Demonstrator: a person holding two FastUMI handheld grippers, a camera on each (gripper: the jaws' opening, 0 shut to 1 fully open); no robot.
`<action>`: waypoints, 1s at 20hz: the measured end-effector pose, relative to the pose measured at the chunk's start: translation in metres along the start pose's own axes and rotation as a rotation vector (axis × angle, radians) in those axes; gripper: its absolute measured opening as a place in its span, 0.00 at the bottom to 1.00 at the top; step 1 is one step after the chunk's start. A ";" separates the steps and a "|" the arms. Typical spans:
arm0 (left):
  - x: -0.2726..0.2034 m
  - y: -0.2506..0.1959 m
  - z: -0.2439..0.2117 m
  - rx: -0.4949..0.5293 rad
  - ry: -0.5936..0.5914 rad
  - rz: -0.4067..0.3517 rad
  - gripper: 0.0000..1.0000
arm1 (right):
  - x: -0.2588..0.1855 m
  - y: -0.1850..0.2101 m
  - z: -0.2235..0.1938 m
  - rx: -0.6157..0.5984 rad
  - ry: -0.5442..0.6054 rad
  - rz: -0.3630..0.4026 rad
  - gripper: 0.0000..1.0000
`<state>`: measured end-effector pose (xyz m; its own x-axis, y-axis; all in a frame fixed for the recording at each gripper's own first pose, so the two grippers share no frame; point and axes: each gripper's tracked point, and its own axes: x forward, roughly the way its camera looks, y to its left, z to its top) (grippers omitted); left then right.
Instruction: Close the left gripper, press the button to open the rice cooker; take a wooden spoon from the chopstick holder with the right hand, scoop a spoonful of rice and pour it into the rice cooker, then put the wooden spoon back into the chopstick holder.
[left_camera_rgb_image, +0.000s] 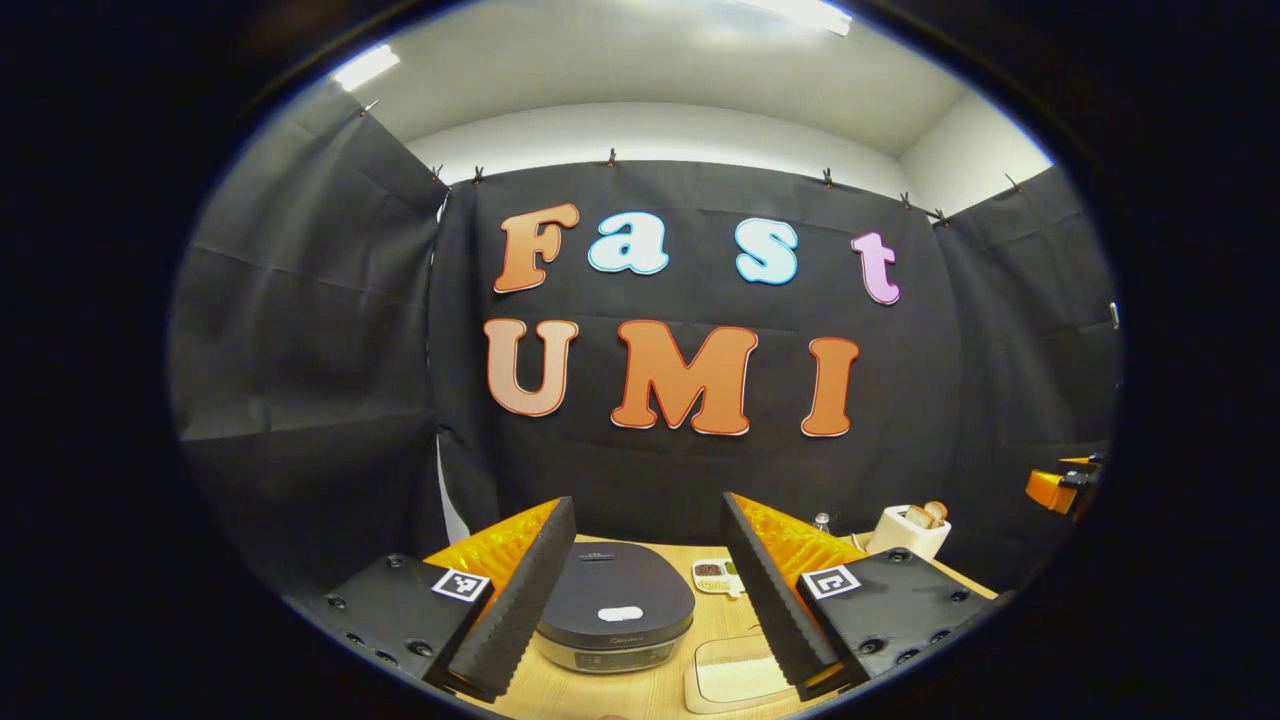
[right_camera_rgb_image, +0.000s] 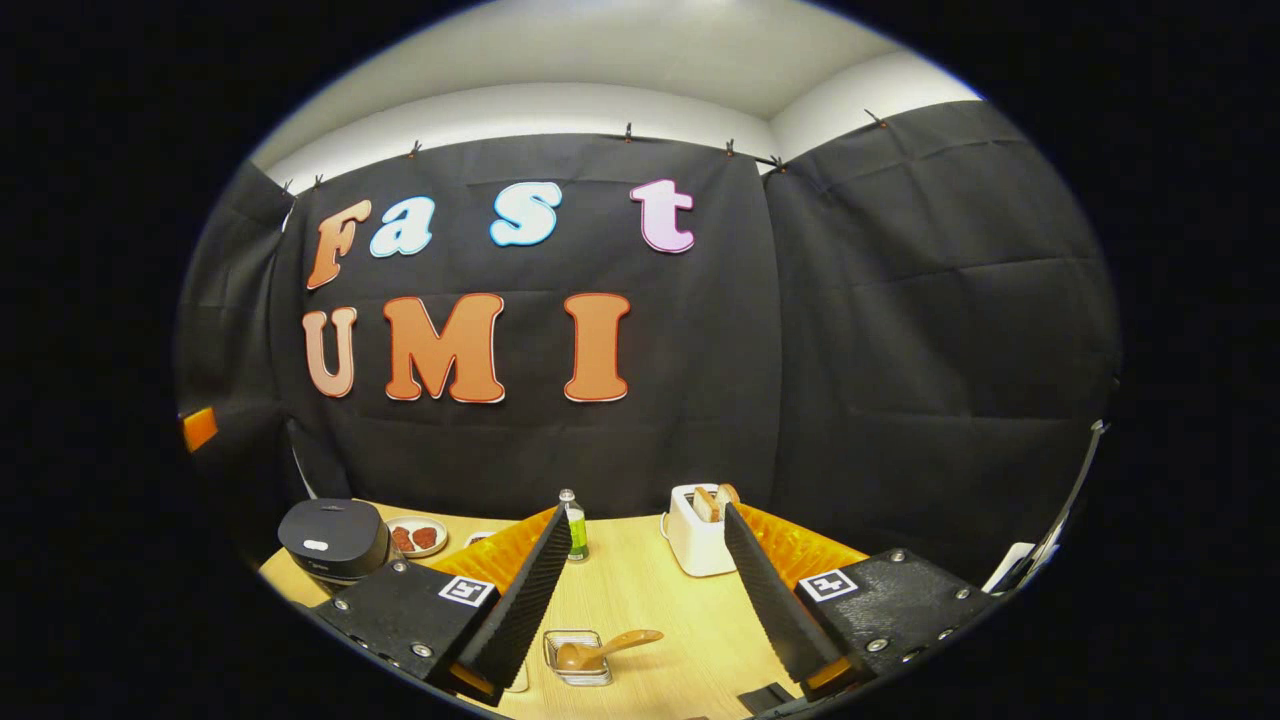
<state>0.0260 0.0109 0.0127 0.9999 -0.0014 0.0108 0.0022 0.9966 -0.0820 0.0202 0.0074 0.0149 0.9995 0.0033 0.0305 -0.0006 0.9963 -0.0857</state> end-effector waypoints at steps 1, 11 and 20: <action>0.002 0.002 0.002 0.003 -0.004 0.003 0.94 | 0.001 0.003 0.000 -0.005 0.002 0.006 0.95; 0.005 0.002 0.009 0.050 0.004 0.016 0.97 | 0.006 0.006 0.001 0.012 0.026 0.024 1.00; 0.004 0.002 0.008 0.032 0.008 0.030 0.37 | 0.005 0.000 0.002 -0.015 0.018 0.027 1.00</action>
<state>0.0304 0.0136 0.0203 0.9996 0.0284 0.0005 -0.0283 0.9983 -0.0501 0.0252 0.0079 0.0167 0.9995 0.0286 0.0102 -0.0274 0.9944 -0.1016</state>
